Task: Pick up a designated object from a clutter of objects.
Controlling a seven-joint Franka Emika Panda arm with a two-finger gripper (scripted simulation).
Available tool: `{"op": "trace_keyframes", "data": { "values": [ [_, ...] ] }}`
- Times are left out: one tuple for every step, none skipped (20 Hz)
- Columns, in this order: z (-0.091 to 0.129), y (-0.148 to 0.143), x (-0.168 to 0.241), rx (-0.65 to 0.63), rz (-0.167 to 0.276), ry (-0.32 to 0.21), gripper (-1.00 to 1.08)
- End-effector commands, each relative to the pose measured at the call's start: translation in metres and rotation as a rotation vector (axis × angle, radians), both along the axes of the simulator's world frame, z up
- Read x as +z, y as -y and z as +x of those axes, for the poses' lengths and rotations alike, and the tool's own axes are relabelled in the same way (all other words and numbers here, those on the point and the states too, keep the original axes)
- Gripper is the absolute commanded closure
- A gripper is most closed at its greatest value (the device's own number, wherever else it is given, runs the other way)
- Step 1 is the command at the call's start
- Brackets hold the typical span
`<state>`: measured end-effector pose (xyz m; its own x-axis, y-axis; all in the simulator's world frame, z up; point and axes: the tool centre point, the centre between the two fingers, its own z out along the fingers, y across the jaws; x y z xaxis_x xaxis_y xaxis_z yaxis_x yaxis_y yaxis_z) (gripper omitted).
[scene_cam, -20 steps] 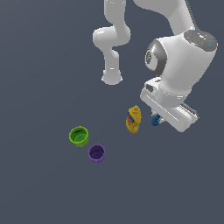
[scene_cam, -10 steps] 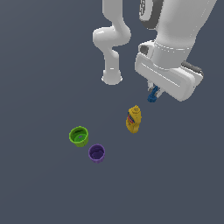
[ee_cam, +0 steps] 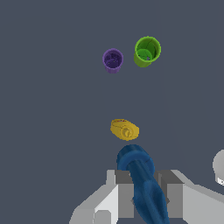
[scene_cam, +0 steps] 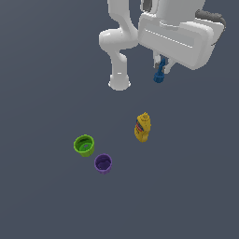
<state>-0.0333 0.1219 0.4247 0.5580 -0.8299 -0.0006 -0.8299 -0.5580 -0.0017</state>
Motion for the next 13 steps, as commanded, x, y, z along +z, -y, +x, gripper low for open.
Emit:
{"op": "trace_keyframes", "data": {
  "values": [
    [-0.005,0.005,0.016,0.0,0.0,-0.001,1.08],
    [-0.007,0.007,0.021,0.0,0.0,-0.001,1.08],
    [-0.008,0.008,0.026,0.0,0.0,-0.001,1.08],
    [-0.009,0.01,0.03,0.0,0.0,-0.001,1.08],
    [-0.01,0.011,0.034,0.0,-0.001,-0.001,1.08],
    [-0.011,0.012,0.037,0.0,-0.001,-0.001,1.08],
    [-0.011,0.013,0.04,0.0,-0.001,-0.001,1.08],
    [-0.012,0.013,0.042,0.0,-0.001,-0.001,1.08],
    [-0.012,0.014,0.043,0.0,-0.001,-0.001,1.08],
    [-0.012,0.014,0.044,0.0,-0.001,-0.001,1.08],
    [-0.012,0.014,0.045,0.0,-0.001,-0.001,1.08],
    [-0.012,0.014,0.044,0.0,-0.001,-0.001,1.08],
    [-0.011,0.014,0.044,0.0,-0.001,-0.001,1.08]
  ]
}}
